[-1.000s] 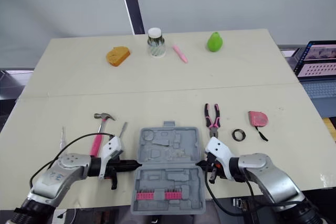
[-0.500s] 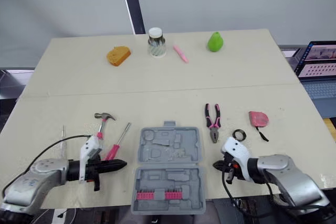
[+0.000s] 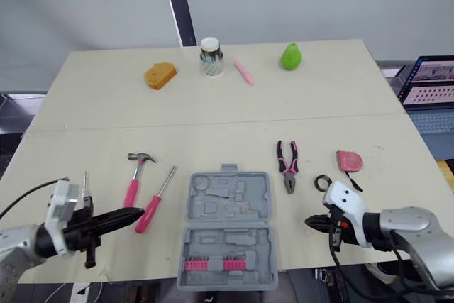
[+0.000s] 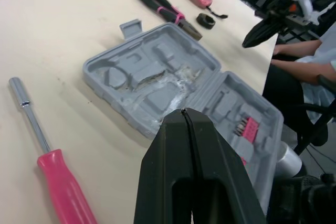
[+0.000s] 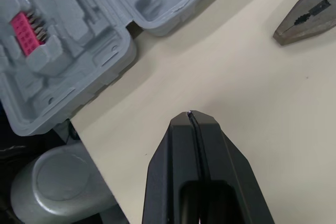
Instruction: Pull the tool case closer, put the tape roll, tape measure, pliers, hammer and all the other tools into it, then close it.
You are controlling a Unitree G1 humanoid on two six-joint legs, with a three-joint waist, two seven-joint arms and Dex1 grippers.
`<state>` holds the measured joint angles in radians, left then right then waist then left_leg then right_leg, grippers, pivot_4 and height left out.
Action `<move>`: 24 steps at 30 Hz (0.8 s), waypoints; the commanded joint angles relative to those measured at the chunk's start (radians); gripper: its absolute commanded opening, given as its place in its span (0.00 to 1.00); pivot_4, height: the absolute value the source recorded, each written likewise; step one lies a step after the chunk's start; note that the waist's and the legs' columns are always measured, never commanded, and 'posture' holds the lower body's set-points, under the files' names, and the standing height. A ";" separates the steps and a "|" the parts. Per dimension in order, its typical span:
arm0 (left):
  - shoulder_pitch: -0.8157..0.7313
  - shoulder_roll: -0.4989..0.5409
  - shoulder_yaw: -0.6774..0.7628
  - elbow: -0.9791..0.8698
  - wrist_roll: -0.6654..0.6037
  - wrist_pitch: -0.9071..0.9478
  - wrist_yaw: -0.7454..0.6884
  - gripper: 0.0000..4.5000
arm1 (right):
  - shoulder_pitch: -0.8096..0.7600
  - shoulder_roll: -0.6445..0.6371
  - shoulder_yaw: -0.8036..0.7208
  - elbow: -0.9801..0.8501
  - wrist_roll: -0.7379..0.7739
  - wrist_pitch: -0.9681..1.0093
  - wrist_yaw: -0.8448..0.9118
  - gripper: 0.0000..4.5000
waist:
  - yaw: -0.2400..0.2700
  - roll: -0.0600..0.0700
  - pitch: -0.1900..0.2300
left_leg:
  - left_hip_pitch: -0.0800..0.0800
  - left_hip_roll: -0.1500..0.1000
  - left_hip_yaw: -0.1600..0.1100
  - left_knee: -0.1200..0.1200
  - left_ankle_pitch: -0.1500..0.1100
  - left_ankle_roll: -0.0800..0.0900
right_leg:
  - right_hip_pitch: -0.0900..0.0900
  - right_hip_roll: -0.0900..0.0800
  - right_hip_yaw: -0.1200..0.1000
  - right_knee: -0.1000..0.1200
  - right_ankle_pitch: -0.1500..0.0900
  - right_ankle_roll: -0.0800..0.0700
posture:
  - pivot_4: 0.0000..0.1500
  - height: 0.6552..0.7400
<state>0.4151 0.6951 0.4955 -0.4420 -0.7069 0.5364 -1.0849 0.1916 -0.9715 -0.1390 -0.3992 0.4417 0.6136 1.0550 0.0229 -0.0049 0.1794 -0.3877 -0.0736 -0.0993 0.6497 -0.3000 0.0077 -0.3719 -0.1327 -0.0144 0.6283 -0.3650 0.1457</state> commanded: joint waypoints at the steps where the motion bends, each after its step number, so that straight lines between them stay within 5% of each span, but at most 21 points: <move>1: 0.082 -0.027 0.062 -0.023 0.007 -0.076 -0.019 0.00 | 0.027 -0.009 -0.064 -0.049 0.058 0.009 0.032 0.01 | 0.001 0.000 0.000 | 0.000 0.000 0.000 0.000 0.000 0.000 | 0.000 0.000 0.000 0.000 0.000 0.000 | 1.00 0.93; 5: 0.174 -0.060 0.098 0.006 0.018 -0.140 -0.038 0.20 | 0.070 0.002 -0.114 -0.074 0.099 0.020 0.036 0.20 | 0.003 0.000 0.000 | 0.000 0.000 0.000 0.000 -0.001 0.001 | 0.002 0.000 -0.001 -0.002 0.000 0.000 | 1.00 0.93; 12: 0.248 -0.151 0.116 0.077 0.068 -0.344 -0.073 0.98 | 0.185 0.009 -0.190 -0.096 0.113 -0.007 0.049 0.98 | 0.007 0.000 0.000 | 0.001 0.000 -0.001 0.002 -0.003 0.003 | 0.006 -0.001 -0.003 -0.006 0.001 0.000 | 1.00 0.93; 24: 0.320 -0.201 0.096 0.136 0.094 -0.493 -0.098 0.99 | 0.240 0.021 -0.286 -0.096 0.264 0.089 0.091 0.99 | 0.006 -0.001 0.000 | 0.005 0.002 -0.001 0.004 -0.010 0.005 | 0.012 -0.001 -0.004 -0.011 0.001 0.000 | 1.00 0.93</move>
<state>0.7158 0.5001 0.5939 -0.3016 -0.6183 0.0626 -1.1809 0.4272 -0.9452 -0.3969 -0.4710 0.6821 0.7083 1.1216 0.0291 -0.0054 0.1792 -0.3830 -0.0720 -0.1000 0.6536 -0.3099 0.0129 -0.3593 -0.1336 -0.0181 0.6176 -0.3637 0.1459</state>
